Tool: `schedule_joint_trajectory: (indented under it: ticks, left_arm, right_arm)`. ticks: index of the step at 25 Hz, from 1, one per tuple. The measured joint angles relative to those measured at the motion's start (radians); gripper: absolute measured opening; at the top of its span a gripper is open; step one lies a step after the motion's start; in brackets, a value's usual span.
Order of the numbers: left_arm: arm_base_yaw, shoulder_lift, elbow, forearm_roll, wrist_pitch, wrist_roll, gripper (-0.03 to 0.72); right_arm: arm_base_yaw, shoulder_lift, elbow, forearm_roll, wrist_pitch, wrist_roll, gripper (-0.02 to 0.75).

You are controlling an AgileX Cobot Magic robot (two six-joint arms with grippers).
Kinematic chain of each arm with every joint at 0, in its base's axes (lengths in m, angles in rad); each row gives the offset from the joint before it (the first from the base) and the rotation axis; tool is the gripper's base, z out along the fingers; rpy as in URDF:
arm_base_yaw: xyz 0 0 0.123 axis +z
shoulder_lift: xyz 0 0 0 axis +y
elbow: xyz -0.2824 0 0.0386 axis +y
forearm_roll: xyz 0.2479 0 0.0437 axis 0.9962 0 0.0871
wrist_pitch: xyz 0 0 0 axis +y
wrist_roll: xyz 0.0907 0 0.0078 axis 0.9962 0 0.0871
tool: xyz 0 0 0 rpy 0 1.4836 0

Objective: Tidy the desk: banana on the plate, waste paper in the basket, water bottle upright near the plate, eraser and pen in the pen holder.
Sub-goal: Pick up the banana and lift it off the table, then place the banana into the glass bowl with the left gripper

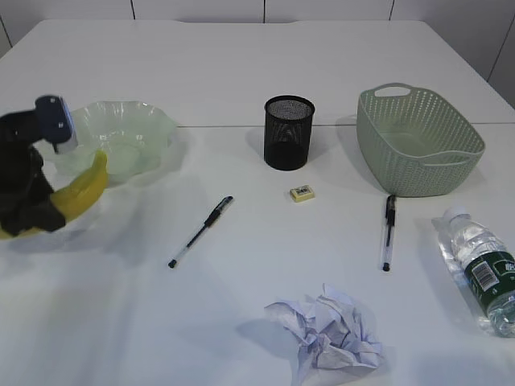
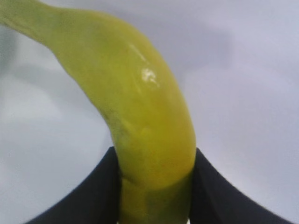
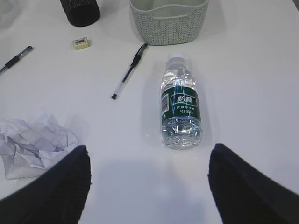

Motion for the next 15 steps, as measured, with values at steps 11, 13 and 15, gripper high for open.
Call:
schedule_joint_trajectory:
  ticks: [11,13,15]
  left_arm:
    - [0.000,0.115,-0.298,-0.160,-0.255,-0.017,0.259]
    - [0.000,0.176,-0.354,-0.162,-0.255,-0.017,0.259]
    - [0.000,0.243,-0.426,-0.165,-0.252,-0.017,0.259]
  right_arm:
    - [0.000,0.002,0.000,0.000,-0.015,0.000,0.585]
    - [0.000,0.002,0.000,0.000,-0.015,0.000,0.585]
    - [0.000,0.002,0.000,0.000,-0.016,0.000,0.585]
